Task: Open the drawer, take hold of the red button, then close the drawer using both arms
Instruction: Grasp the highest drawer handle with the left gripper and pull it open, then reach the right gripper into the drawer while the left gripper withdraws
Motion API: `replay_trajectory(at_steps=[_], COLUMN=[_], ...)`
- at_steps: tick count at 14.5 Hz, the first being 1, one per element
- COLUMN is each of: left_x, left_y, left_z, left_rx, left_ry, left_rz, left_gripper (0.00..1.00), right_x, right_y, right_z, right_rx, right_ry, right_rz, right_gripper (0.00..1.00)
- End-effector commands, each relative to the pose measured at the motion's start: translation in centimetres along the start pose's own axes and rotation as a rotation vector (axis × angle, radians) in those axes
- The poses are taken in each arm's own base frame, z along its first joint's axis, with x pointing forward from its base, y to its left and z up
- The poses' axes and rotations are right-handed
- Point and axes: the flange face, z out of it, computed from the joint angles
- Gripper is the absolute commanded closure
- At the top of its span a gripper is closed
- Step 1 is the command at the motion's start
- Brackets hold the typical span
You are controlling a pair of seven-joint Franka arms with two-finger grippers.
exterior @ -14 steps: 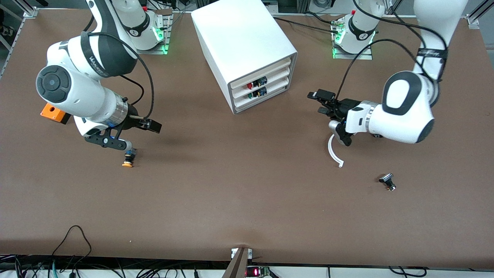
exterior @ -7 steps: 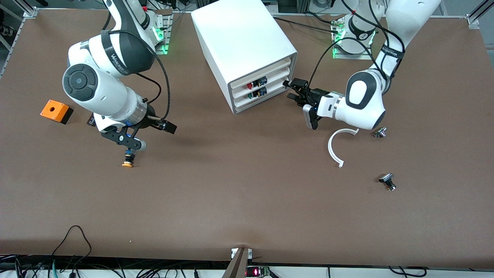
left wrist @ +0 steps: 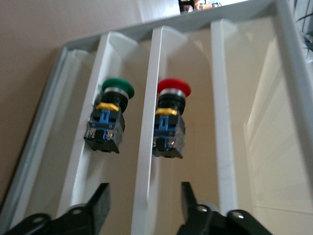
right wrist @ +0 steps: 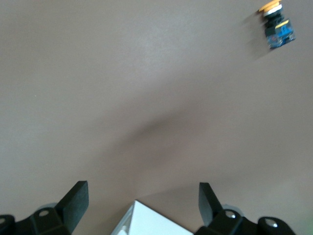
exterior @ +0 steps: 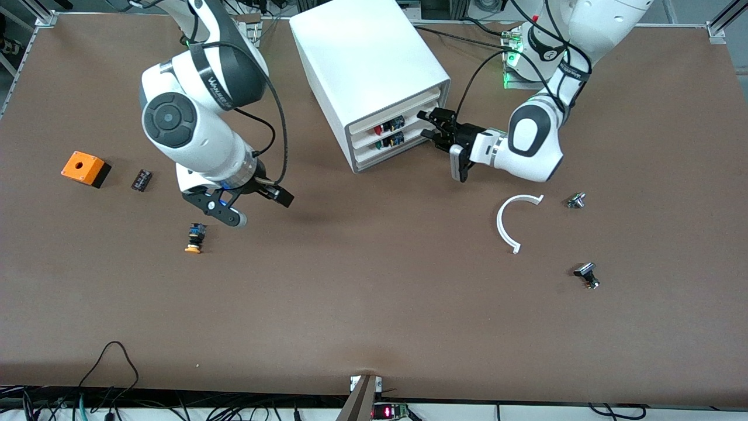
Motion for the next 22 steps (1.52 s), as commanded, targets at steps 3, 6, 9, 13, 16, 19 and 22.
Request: replay_trajectory(at_steps=[3,6,9,13,16,19,22], left_x=[-0.4,0.1,1.5,3.1,4.4,5.8,6.6], left_y=[-1.9,-1.7,-1.7,-2.8,-5.0,-5.3,-4.7], left_z=[2.3,1.5,-0.3,-4.5,-8.4,-10.3,-11.2], left_rx=[-0.057,-0.052,-0.037,0.024,0.082,0.102,0.119], left_ry=[0.033,0.044,0.074,0.094,0.099,0.129,0.134], left_rz=[0.031,0.041,0.053,0.081,0.096,0.096,0.095], left_gripper=[0.82,1.0,1.0,1.0,1.0,1.0,0.0], right_x=[-1.8,-2.7,-4.0,-7.5,-9.8,-12.1,-15.6], right_y=[-3.9,-5.9,-7.5,-11.2,-13.0,-14.8,-16.7], right_z=[-0.2,-1.2,-2.4,-3.3,-2.6,-1.6,0.8], right_rx=[0.01,0.043,0.09,0.149,0.166,0.215,0.22], right_ry=[0.044,0.053,0.051,0.042,0.036,0.026,0.014], right_rz=[0.111,0.169,0.256,0.377,0.434,0.507,0.506], right_gripper=[0.0,0.0,0.0,0.0,0.0,0.0,0.0])
